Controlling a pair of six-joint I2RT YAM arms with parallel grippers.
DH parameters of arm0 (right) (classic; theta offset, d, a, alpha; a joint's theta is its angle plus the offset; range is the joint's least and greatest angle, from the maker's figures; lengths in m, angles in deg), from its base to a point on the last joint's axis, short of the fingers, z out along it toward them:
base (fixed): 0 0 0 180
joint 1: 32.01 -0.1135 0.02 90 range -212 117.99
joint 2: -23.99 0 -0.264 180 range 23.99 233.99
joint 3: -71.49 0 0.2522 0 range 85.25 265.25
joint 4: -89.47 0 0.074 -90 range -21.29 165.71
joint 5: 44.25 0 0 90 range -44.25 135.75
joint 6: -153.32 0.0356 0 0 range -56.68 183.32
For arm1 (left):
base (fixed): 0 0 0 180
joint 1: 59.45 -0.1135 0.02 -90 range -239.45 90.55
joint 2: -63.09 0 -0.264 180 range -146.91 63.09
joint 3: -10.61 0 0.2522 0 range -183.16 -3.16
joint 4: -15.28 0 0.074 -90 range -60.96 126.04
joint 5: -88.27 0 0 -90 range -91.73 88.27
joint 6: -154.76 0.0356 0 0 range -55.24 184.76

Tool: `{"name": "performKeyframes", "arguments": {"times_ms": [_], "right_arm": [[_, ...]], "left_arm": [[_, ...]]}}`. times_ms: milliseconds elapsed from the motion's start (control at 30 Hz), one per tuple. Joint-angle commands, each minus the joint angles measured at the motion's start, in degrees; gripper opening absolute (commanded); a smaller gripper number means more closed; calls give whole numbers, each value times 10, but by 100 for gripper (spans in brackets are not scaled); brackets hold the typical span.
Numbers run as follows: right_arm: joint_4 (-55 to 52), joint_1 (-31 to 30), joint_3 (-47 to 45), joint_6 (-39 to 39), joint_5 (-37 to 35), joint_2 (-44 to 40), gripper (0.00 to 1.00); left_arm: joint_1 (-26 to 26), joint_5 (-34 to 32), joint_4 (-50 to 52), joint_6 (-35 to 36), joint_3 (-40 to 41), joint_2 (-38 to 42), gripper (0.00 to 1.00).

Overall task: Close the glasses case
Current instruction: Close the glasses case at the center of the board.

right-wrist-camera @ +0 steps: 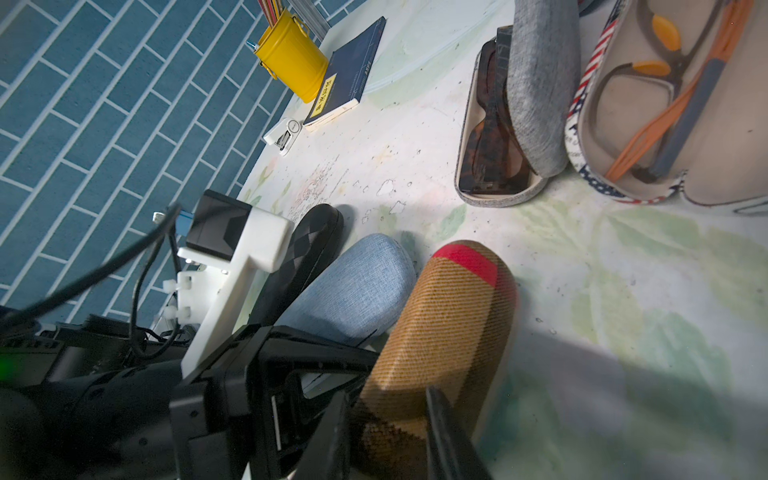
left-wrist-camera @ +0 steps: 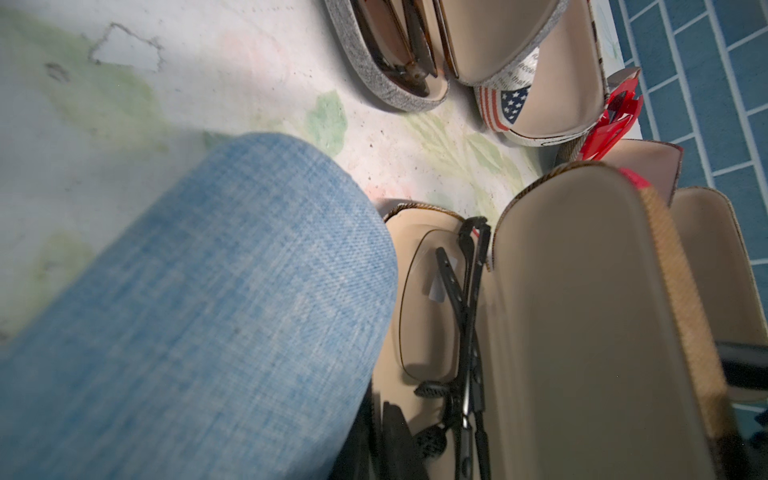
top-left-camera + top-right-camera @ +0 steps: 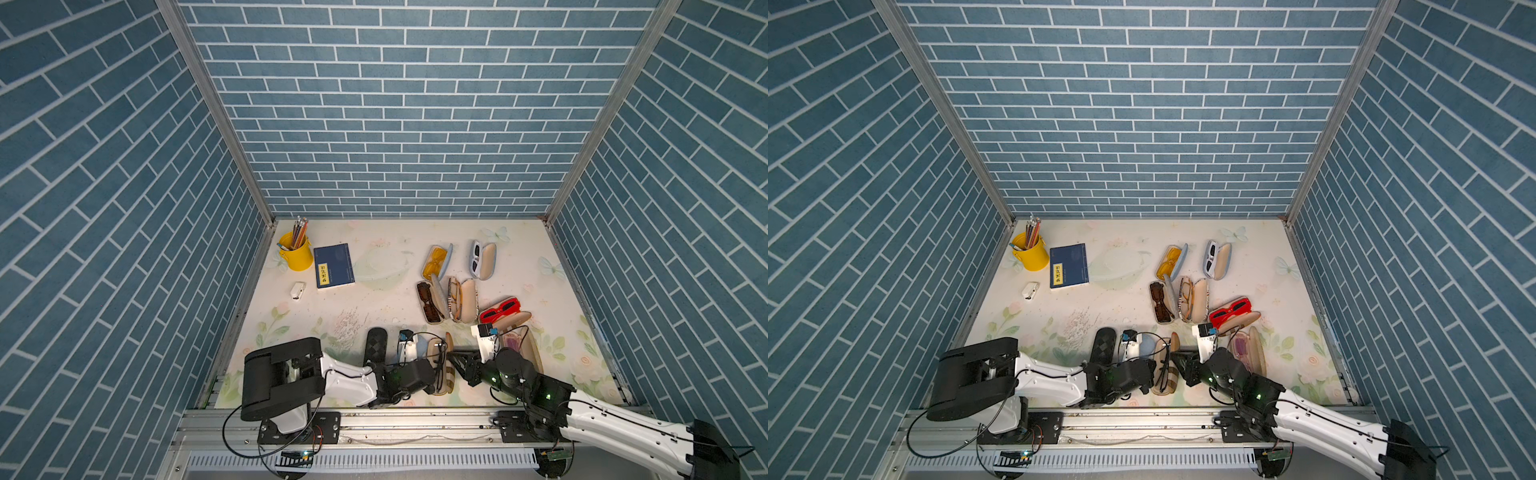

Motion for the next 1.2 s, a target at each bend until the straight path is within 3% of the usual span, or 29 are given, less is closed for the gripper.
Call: {"name": "performKeyframes", "arguments": {"times_ms": [0, 1167], "right_arm": [[-3, -9, -10, 16, 11, 13, 30], [56, -28, -9, 14, 0, 90, 30]], "left_arm": [[2, -1, -15, 2, 6, -14, 11], [4, 2, -25, 6, 0, -23, 9]]}}
